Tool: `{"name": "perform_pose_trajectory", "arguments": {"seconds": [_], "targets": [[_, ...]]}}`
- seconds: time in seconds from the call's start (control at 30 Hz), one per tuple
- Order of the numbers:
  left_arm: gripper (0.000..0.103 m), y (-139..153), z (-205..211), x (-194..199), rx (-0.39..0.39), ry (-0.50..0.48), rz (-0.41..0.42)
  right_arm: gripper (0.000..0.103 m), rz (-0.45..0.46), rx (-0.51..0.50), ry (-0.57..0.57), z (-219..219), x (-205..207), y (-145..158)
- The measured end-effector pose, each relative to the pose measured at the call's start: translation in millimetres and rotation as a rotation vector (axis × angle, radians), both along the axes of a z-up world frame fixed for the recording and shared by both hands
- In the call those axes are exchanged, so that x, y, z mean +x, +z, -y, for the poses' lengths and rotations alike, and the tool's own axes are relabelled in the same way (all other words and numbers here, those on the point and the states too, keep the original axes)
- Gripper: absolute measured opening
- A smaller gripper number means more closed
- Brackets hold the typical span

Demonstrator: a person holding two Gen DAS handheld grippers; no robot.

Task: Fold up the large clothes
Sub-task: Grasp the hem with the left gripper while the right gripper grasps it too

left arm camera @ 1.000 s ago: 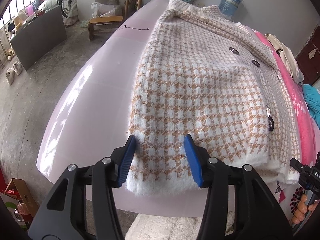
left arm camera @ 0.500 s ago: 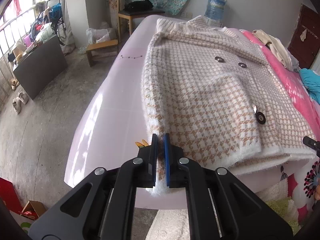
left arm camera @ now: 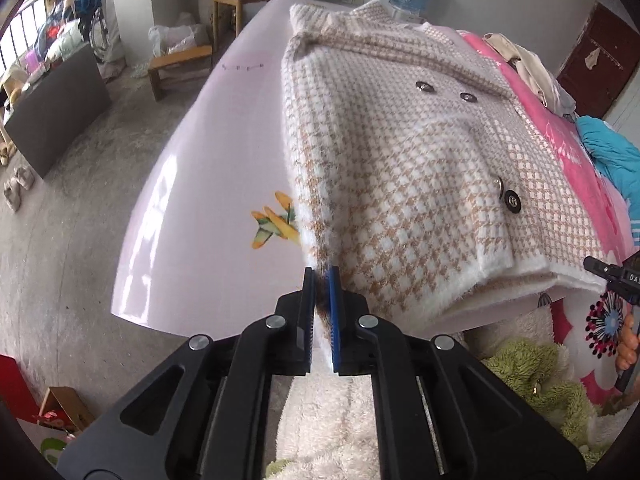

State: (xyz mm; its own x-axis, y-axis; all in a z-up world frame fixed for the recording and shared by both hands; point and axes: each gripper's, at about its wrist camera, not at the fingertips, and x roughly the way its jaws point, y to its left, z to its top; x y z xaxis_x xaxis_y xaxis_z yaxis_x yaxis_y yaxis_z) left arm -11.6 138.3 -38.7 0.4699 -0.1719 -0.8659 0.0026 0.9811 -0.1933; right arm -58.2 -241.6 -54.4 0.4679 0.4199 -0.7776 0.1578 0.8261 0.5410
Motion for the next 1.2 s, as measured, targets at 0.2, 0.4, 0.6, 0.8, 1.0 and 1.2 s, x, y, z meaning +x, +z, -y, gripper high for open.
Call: {"name": "perform_pose_trajectory", "arguments": {"seconds": [0.2, 0.4, 0.6, 0.8, 1.0, 1.2], "targets": [[0.042, -7.2, -7.9, -0.7, -0.038, 0.002, -0.03, 0.019, -0.009, -0.021, 0.011, 0.8, -0.4, 2.9], [0.044, -25.9, -5.5, 5.7, -0.125, 0.002, -0.105, 0.023, -0.058, -0.017, 0.017, 0.1, -2.2, -13.8], [0.014, -26.5, 6.9, 2.5, -0.083, -0.026, -0.086, 0.013, -0.04, -0.001, 0.017, -2.4, -4.5, -17.1], [0.007, 9.3, 6.4, 0.2, -0.063, -0.016, 0.061, 0.01, 0.1, 0.021, -0.005, -2.1, -2.8, 21.5], [0.007, 46.4, -0.7, 20.9, -0.08, -0.006, 0.186, 0.01, 0.241, 0.031, -0.033, -1.8, 24.6, 63.7], [0.007, 67.4, -11.9, 68.2, -0.127, 0.03, 0.261, 0.01, 0.307, 0.084, -0.093, 8.9, 73.9, 82.6]]}}
